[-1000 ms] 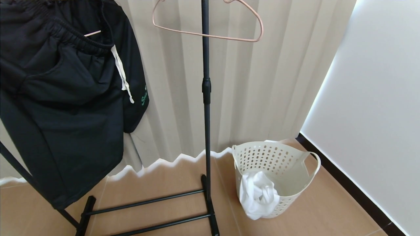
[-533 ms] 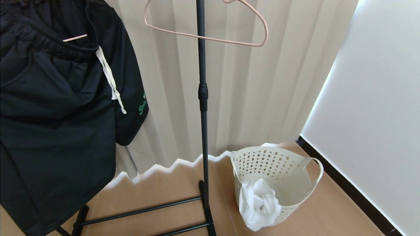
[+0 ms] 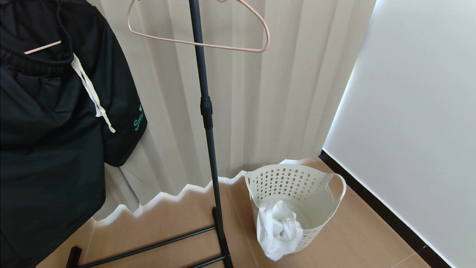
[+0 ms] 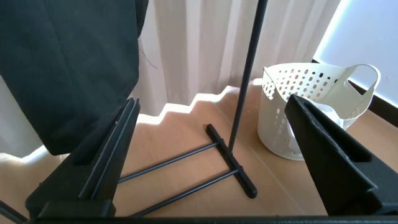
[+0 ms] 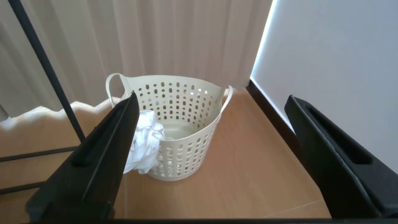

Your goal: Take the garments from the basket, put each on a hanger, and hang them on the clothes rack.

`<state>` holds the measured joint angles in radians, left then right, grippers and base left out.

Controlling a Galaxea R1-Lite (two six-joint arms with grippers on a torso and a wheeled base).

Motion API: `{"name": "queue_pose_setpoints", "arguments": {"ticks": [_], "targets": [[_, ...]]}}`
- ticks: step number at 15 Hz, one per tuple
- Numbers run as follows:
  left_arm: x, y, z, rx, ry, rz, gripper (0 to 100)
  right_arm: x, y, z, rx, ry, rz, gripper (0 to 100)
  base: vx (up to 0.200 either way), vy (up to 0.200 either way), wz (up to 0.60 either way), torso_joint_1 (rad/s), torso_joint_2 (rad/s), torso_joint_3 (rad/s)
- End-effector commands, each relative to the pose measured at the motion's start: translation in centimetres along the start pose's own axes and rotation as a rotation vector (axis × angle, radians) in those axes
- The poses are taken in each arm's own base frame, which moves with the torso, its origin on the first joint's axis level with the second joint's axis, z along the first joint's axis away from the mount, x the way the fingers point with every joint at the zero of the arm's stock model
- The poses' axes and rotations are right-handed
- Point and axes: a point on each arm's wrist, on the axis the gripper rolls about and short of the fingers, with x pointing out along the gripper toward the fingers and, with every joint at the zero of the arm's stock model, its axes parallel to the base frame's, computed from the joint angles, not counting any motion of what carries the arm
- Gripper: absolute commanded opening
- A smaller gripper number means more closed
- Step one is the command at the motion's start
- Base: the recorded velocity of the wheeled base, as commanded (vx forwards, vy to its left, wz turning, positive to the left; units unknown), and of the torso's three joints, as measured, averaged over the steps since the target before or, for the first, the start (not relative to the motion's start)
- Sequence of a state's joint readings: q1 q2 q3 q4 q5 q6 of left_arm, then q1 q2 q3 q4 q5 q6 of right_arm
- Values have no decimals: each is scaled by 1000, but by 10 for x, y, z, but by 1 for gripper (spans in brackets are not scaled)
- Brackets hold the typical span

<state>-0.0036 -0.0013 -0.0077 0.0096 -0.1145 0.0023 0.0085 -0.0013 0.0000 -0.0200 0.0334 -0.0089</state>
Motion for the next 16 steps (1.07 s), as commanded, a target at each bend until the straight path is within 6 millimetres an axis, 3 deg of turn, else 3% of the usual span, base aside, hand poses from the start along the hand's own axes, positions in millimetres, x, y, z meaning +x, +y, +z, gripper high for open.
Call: {"name": "queue_pose_setpoints", "arguments": {"ticks": [1, 9, 16], "targets": [[0, 0, 0, -1, 1, 0, 100, 0, 0, 0, 0, 1, 1, 100, 0, 0, 0, 0, 0, 0], [0, 0, 0, 1, 1, 0, 100, 0, 0, 0, 0, 1, 1, 100, 0, 0, 0, 5, 69, -52], [0, 0, 0, 1, 1, 0, 100, 0, 0, 0, 0, 1, 1, 100, 0, 0, 0, 6, 16, -180]]}}
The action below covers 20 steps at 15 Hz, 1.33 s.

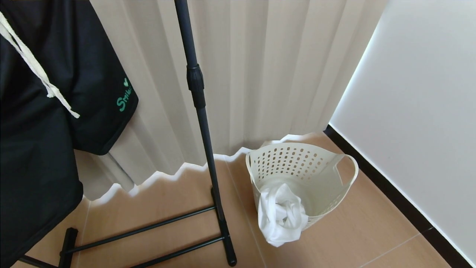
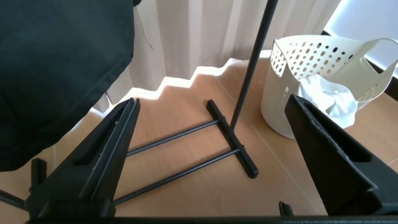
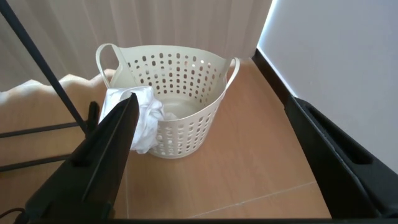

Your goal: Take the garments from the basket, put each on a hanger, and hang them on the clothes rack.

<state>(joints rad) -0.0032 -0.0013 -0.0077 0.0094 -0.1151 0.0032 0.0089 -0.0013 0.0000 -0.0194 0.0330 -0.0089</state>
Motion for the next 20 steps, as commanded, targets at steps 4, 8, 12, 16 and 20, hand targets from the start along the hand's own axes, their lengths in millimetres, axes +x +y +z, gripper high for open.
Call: {"name": "queue_pose_setpoints", "arguments": {"ticks": [4, 8, 12, 16, 20], "targets": [[0, 0, 0, 0, 1, 0, 100, 0, 0, 0, 0, 1, 1, 100, 0, 0, 0, 4, 4, -200], [0, 0, 0, -2, 1, 0, 100, 0, 0, 0, 0, 1, 1, 100, 0, 0, 0, 1, 5, -196], [0, 0, 0, -2, 1, 0, 100, 0, 0, 0, 0, 1, 1, 100, 0, 0, 0, 4, 7, -195], [0, 0, 0, -2, 1, 0, 100, 0, 0, 0, 0, 1, 1, 100, 0, 0, 0, 2, 7, -199], [0, 0, 0, -2, 0, 0, 100, 0, 0, 0, 1, 1, 0, 100, 0, 0, 0, 4, 1, -183]]}}
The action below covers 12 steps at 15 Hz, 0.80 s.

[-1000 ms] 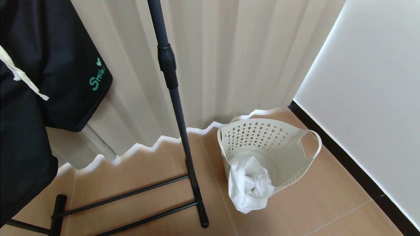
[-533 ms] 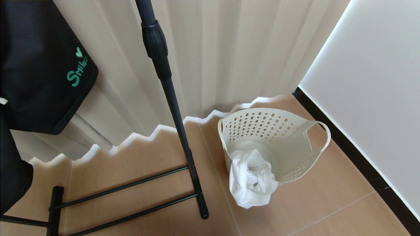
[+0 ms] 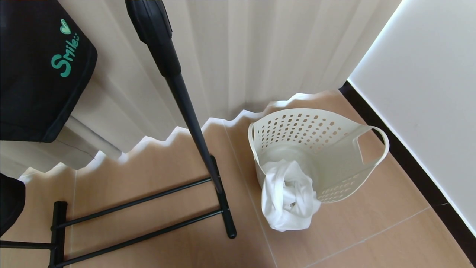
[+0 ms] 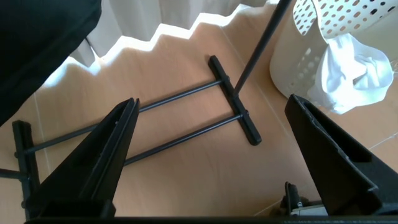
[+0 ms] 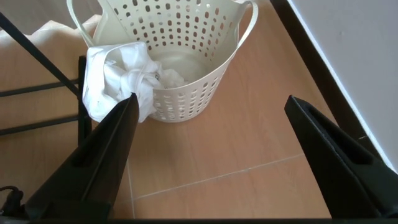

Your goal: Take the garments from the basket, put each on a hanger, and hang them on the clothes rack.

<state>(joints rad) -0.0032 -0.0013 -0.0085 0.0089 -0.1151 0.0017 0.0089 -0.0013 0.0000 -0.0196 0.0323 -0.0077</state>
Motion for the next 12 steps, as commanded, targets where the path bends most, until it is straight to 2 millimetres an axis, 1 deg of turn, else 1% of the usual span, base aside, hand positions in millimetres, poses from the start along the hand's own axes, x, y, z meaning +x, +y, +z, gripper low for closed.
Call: {"name": "queue_pose_setpoints", "arguments": {"ticks": [1, 7, 8, 9, 10, 11, 12], "targets": [[0, 0, 0, 0, 1, 0, 100, 0, 0, 0, 2, 1, 0, 100, 0, 0, 0, 2, -2, -95], [0, 0, 0, -2, 1, 2, 100, 0, 0, 0, -15, 3, -7, 100, 0, 0, 0, 0, 1, -8], [0, 0, 0, -2, 1, 2, 100, 1, 0, -1, -15, 21, -6, 100, 0, 0, 0, 0, 0, 0], [0, 0, 0, -2, 1, 2, 100, 8, 0, 0, -17, 119, 24, 100, 0, 0, 0, 0, 0, 0], [0, 0, 0, -2, 1, 2, 100, 16, 0, 7, -28, 201, 85, 100, 0, 0, 0, 0, 0, 0], [0, 0, 0, -2, 1, 2, 100, 16, 0, 7, -28, 201, 85, 100, 0, 0, 0, 0, 0, 0], [0, 0, 0, 1, 1, 2, 100, 27, 3, 31, -17, 278, 234, 100, 0, 0, 0, 0, 0, 0]]}}
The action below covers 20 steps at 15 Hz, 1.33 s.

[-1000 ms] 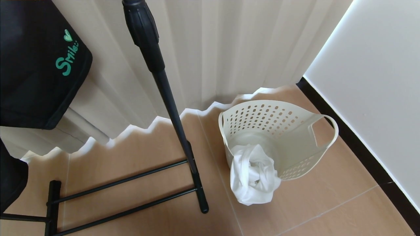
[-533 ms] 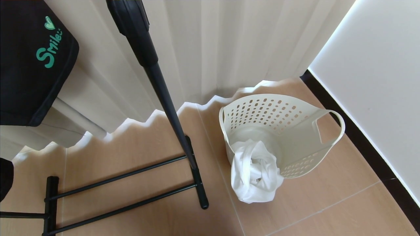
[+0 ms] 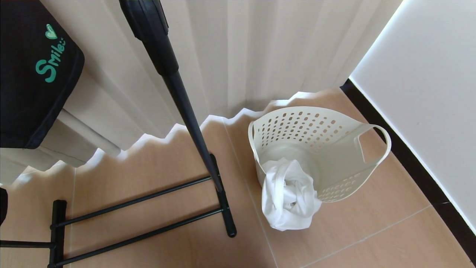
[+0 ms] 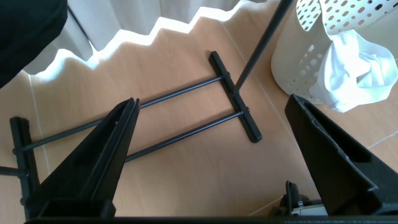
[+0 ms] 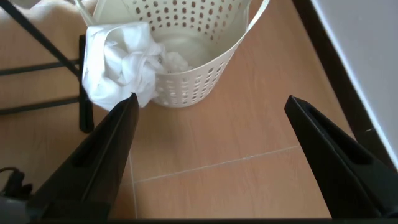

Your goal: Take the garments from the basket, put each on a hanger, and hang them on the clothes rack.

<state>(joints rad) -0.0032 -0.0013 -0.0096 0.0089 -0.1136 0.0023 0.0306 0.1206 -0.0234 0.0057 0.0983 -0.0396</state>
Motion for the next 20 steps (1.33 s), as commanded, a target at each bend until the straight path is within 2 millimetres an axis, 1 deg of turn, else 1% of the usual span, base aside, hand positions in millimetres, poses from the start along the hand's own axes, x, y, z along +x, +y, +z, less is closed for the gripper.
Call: {"name": "queue_pose_setpoints", "arguments": {"ticks": [1, 2, 3, 5, 6, 7, 9, 10, 12, 14, 15, 16, 17, 18, 20], "targets": [[0, 0, 0, -1, 2, 0, 100, 26, -1, 40, -30, 207, 161, 100, 0, 0, 0, 0, 0, 0], [0, 0, 0, -1, 2, 0, 100, 40, -2, 51, -70, 248, 167, 100, 0, 0, 0, 0, 0, 0], [0, 0, 0, -1, 2, 0, 100, 59, -4, 62, -86, 260, 172, 100, 0, 0, 0, 0, 0, 0], [0, 0, 0, -1, 2, 0, 100, 100, -4, 74, -137, 279, 213, 100, 0, 0, 0, 0, 0, 0], [0, 0, 0, -3, 2, 0, 100, 111, -3, 76, -174, 283, 235, 100, 0, 0, 0, 0, 0, 0], [0, 0, 0, -3, 2, 3, 100, 143, 4, 83, -246, 297, 295, 100, 0, 0, 0, 0, 0, 0], [0, 0, 0, -3, 2, 3, 100, 186, 15, 94, -354, 307, 354, 100, 0, 0, 0, 0, 0, 0], [0, 0, 0, 2, 2, 2, 100, 208, 18, 96, -407, 327, 340, 100, 0, 0, 0, 0, 0, 0], [0, 0, 0, 1, 2, 0, 100, 244, 26, 96, -512, 346, 355, 100, 0, 0, 0, 0, 0, 0], [0, 0, 0, 1, 2, 0, 100, 270, 32, 91, -615, 355, 390, 100, 0, 0, 0, 0, 0, 0], [0, 0, 0, 1, 2, 0, 100, 276, 33, 90, -654, 355, 392, 100, 0, 0, 0, 0, 0, 0], [0, 0, 0, 1, 2, 0, 100, 289, 35, 89, -719, 360, 383, 100, 0, 0, 0, 0, 0, 0], [0, 0, 0, 1, 2, 0, 100, 306, 45, 87, -757, 360, 381, 100, 0, 0, 0, 0, 0, 0], [0, 0, 0, 1, 2, 0, 100, 315, 52, 86, -766, 358, 388, 100, 0, 0, 0, 0, 0, 0], [0, 0, 0, 1, 2, 0, 100, 329, 56, 78, -777, 387, 374, 100, 0, 0, 0, 0, 0, 0]]}}
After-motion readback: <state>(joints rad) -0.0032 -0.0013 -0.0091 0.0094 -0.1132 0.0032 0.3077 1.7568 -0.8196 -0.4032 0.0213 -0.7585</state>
